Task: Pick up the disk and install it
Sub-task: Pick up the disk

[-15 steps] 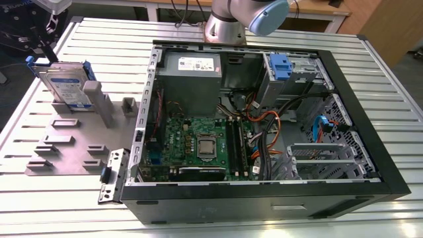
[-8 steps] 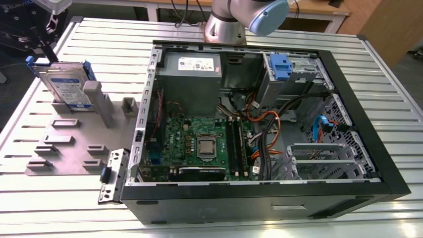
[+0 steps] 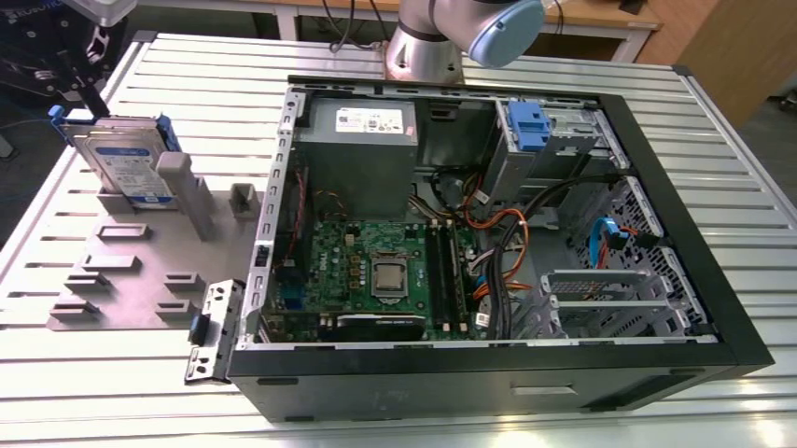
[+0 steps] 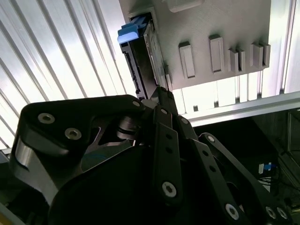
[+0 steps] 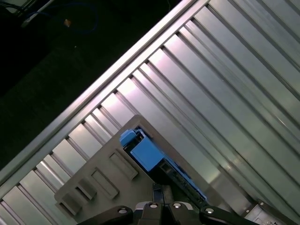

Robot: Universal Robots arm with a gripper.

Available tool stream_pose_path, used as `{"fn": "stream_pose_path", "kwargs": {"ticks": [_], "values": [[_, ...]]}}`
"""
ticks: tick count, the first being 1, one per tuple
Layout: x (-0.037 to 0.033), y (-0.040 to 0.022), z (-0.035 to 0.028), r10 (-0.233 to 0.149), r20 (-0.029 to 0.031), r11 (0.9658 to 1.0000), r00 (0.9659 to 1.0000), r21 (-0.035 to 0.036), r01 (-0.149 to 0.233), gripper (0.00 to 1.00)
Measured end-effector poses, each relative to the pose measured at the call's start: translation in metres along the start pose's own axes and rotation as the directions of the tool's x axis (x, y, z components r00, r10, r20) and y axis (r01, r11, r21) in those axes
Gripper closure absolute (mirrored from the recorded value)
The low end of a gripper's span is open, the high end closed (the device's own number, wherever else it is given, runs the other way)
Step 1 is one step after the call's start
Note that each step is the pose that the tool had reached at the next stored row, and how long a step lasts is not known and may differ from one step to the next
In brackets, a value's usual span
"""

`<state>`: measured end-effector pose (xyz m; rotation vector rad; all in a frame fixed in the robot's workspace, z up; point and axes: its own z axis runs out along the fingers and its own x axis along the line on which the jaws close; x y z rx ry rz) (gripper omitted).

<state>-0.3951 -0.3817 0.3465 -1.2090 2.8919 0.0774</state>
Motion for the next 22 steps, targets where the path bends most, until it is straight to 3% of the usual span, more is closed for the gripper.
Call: {"fn": "stream_pose_path", "kwargs": {"ticks": [7, 11, 17, 22], "values": [[0.0000, 0.0000, 0.0000, -0.058, -0.0025, 0.9983, 0.9983, -0.0015, 0.058, 0.89], [0.0000, 0.0000, 0.0002, -0.105, -0.0043, 0.9944, 0.9944, -0.0028, 0.105, 0.89], [0.0000, 0.0000, 0.0011, -0.195, -0.0077, 0.9808, 0.9808, -0.0059, 0.195, 0.89], [0.0001, -0.0001, 0.0023, -0.270, -0.0099, 0.9629, 0.9629, -0.0087, 0.270, 0.89]]}}
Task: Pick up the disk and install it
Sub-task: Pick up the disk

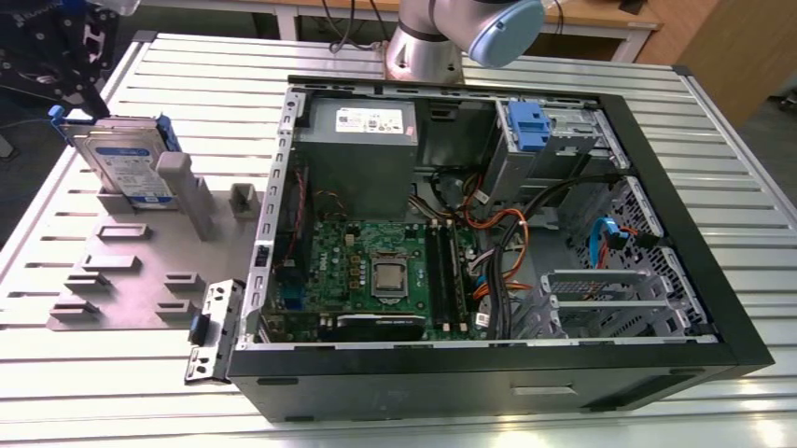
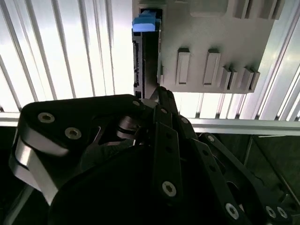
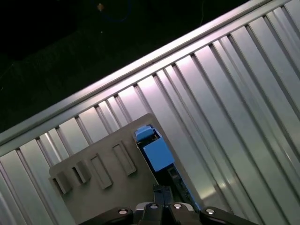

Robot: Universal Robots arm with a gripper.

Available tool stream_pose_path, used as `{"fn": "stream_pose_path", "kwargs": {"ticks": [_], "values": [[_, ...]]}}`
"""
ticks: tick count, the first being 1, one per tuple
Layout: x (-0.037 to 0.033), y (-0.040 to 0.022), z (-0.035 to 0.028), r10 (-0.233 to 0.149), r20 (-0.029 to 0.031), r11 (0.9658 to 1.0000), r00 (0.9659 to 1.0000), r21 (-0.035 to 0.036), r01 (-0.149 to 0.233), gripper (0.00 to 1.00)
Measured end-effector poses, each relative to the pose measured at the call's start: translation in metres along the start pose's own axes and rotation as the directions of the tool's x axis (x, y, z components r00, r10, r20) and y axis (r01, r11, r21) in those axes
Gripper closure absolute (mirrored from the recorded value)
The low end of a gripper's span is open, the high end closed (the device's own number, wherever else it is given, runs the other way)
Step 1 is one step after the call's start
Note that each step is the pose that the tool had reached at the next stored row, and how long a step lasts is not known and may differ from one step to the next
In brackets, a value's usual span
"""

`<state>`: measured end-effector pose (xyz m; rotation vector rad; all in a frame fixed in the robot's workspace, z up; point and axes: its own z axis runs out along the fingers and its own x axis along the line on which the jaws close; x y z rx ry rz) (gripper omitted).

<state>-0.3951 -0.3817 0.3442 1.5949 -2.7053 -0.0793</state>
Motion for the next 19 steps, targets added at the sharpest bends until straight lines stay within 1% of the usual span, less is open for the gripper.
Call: {"fn": "stream_pose_path", "kwargs": {"ticks": [3, 6, 8, 11, 14, 15, 19], "values": [[0.0000, -0.0001, 0.0008, -0.040, -0.0002, 0.9992, 0.9992, -0.0013, 0.040, 0.89], [0.0001, -0.0001, 0.0017, -0.080, 0.0003, 0.9968, 0.9968, -0.0026, 0.080, 0.89], [0.0001, -0.0001, 0.0021, -0.101, 0.0036, 0.9949, 0.9949, -0.0040, 0.101, 0.89], [0.0001, -0.0001, 0.0026, -0.129, 0.0122, 0.9916, 0.9915, -0.0063, 0.129, 0.89], [0.0001, -0.0002, 0.0033, -0.158, 0.0207, 0.9874, 0.9872, -0.0086, 0.158, 0.89], [0.0001, -0.0002, 0.0037, -0.169, 0.0222, 0.9856, 0.9854, -0.0089, 0.169, 0.89], [0.0002, -0.0003, 0.0059, -0.219, 0.0236, 0.9755, 0.9754, -0.0112, 0.220, 0.89]]}}
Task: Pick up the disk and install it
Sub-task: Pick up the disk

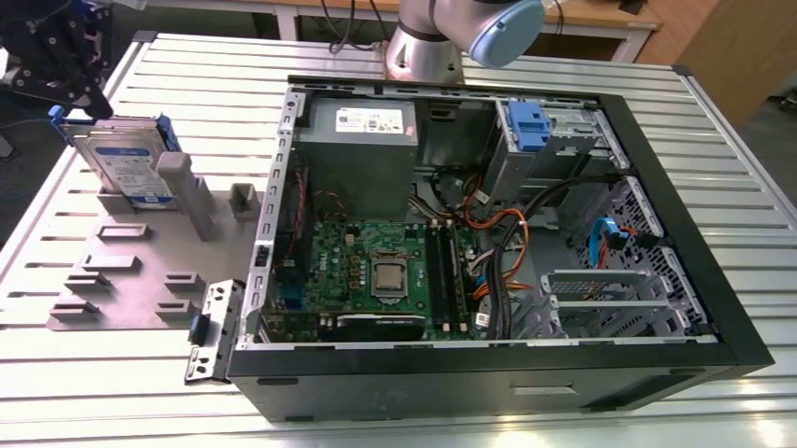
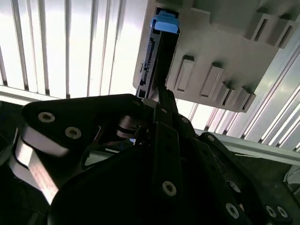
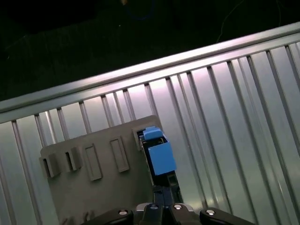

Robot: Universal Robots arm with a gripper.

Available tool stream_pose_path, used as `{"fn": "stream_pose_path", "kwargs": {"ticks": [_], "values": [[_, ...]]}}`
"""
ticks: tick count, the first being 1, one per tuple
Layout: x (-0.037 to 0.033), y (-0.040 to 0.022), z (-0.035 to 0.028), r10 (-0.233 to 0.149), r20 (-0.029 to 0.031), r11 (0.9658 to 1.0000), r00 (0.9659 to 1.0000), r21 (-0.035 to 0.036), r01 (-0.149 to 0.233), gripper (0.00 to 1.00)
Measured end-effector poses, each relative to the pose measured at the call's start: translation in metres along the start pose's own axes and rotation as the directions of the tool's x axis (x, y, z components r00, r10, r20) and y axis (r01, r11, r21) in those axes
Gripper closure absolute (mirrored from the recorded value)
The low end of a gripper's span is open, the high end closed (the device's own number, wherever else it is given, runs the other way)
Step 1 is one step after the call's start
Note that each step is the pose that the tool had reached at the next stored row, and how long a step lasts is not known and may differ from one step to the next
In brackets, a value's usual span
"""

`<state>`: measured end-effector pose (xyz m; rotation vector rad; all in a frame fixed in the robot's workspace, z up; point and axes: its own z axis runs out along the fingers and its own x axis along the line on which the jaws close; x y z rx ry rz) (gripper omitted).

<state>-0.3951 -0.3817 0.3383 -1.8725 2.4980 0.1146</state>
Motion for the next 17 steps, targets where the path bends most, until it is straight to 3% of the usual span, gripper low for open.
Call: {"fn": "stream_pose_path", "kwargs": {"ticks": [6, 13, 17], "values": [[0.0001, -0.0001, 0.0029, -0.077, 0.0025, 0.9970, 0.9970, -0.0058, 0.077, 0.89], [0.0002, -0.0002, 0.0040, -0.159, 0.0056, 0.9872, 0.9873, -0.0098, 0.159, 0.89], [0.0002, -0.0002, 0.0040, -0.161, 0.0057, 0.9869, 0.9869, -0.0098, 0.161, 0.89]]}}
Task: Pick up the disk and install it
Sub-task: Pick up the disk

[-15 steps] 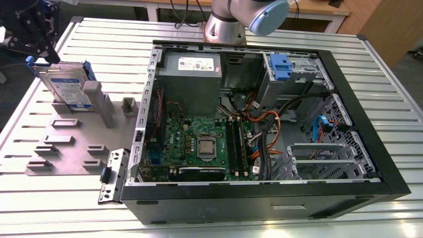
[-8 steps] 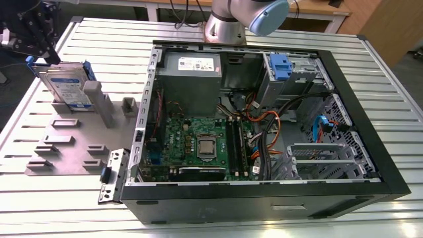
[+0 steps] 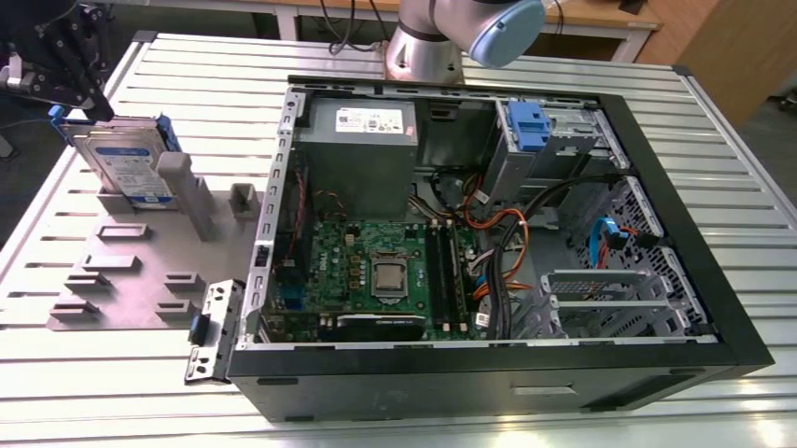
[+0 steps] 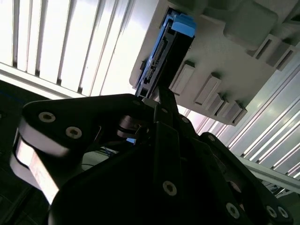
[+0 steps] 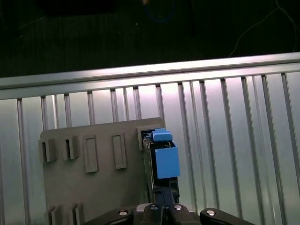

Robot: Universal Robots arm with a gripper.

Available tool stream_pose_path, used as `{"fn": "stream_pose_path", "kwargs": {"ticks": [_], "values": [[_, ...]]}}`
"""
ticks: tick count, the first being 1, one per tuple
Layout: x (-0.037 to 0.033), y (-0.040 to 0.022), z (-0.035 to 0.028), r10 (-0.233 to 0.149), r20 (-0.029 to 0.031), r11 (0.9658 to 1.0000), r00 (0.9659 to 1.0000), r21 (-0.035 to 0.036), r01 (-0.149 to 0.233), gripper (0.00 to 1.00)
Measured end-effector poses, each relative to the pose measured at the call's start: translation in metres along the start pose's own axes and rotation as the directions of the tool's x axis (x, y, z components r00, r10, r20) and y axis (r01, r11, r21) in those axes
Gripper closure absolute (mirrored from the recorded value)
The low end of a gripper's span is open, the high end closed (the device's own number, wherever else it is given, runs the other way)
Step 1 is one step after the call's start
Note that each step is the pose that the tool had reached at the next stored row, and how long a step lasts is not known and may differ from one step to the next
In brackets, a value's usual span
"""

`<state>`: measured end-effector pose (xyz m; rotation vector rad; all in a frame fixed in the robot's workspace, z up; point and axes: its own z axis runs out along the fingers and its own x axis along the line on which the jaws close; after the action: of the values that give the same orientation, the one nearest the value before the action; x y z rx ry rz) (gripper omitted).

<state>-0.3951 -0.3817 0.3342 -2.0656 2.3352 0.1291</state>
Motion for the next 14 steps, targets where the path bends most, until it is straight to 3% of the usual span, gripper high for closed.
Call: {"fn": "stream_pose_path", "kwargs": {"ticks": [14], "values": [[-0.0050, -0.0003, 0.0017, 0.009, 0.0004, 1.0000, 1.0000, 0.0005, -0.009, 0.89]]}}
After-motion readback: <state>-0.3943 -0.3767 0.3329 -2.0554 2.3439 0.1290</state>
